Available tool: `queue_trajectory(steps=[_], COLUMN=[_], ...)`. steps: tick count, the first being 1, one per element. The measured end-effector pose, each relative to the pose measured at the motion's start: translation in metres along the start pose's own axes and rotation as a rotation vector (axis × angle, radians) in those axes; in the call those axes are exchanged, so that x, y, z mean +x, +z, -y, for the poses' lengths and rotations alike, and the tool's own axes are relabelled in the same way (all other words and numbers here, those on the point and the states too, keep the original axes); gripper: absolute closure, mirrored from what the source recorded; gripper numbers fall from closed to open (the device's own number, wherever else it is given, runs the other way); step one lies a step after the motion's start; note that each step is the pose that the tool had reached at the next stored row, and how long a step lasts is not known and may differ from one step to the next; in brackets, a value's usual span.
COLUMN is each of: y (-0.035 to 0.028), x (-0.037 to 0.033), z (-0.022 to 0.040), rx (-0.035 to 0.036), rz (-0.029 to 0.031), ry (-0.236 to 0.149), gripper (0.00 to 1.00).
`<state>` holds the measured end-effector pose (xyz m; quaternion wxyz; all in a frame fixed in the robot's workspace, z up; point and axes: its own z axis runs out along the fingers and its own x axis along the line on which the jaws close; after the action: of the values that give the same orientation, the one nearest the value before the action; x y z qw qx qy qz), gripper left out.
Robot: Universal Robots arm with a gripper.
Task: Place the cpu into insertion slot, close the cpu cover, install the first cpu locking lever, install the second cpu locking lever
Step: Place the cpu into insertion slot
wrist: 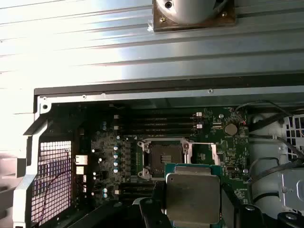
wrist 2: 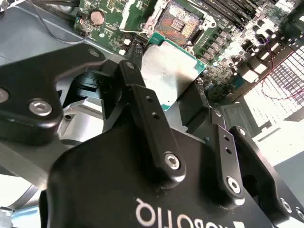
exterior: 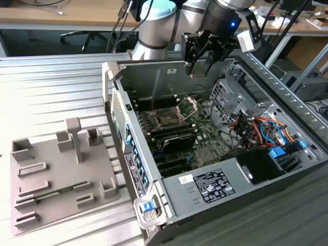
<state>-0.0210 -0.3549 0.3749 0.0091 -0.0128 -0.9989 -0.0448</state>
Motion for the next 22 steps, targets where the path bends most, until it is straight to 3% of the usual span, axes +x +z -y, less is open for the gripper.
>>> queue_trajectory(steps=[22], y=[0.011], x=[-0.0002], z=[0.0013], rx=[0.0001], rz=[0.0], ry=[0.0], gripper=[0.45])
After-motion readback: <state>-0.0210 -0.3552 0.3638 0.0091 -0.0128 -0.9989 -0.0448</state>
